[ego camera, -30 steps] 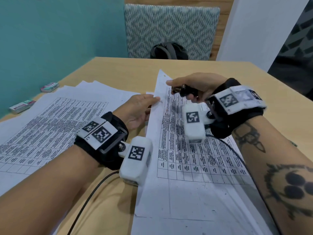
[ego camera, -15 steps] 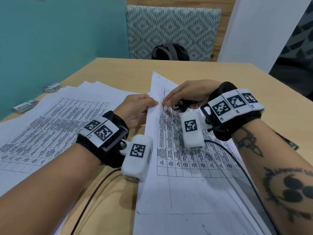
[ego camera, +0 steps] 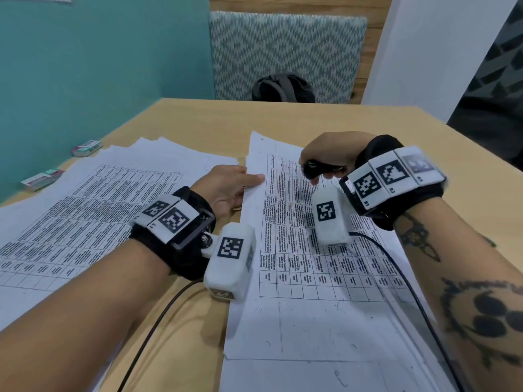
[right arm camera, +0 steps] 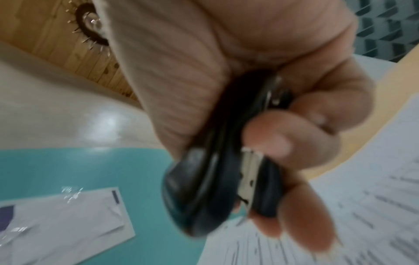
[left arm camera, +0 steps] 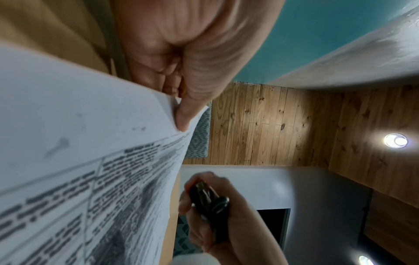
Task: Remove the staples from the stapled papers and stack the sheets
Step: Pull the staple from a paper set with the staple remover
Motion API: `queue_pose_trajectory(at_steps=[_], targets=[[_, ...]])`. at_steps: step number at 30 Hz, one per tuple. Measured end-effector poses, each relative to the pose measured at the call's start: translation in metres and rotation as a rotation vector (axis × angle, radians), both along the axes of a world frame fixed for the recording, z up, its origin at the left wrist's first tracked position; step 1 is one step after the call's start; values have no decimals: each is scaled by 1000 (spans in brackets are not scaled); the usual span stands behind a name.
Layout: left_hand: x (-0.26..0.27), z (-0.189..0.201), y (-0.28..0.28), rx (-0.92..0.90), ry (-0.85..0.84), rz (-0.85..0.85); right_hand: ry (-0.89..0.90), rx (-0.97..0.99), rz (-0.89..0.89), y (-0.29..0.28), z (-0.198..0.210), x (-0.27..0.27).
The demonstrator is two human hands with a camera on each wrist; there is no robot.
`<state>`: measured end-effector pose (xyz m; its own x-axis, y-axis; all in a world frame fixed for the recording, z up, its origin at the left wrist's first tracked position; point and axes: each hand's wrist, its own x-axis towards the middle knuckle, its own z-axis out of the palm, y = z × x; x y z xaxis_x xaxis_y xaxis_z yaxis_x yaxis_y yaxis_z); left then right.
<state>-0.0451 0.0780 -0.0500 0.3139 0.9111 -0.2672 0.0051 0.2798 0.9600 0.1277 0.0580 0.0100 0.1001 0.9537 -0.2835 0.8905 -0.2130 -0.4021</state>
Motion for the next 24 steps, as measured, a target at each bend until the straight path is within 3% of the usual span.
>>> queue_pose_trajectory(at_steps=[10, 19, 24], targets=[[3, 6, -7, 117, -35, 32, 119, 192, 160, -4, -4, -32], [0, 9, -8, 69, -52, -70, 5, 276, 153, -6, -2, -38], [3, 10, -10, 174, 52, -29, -25, 315, 179, -6, -4, -40]])
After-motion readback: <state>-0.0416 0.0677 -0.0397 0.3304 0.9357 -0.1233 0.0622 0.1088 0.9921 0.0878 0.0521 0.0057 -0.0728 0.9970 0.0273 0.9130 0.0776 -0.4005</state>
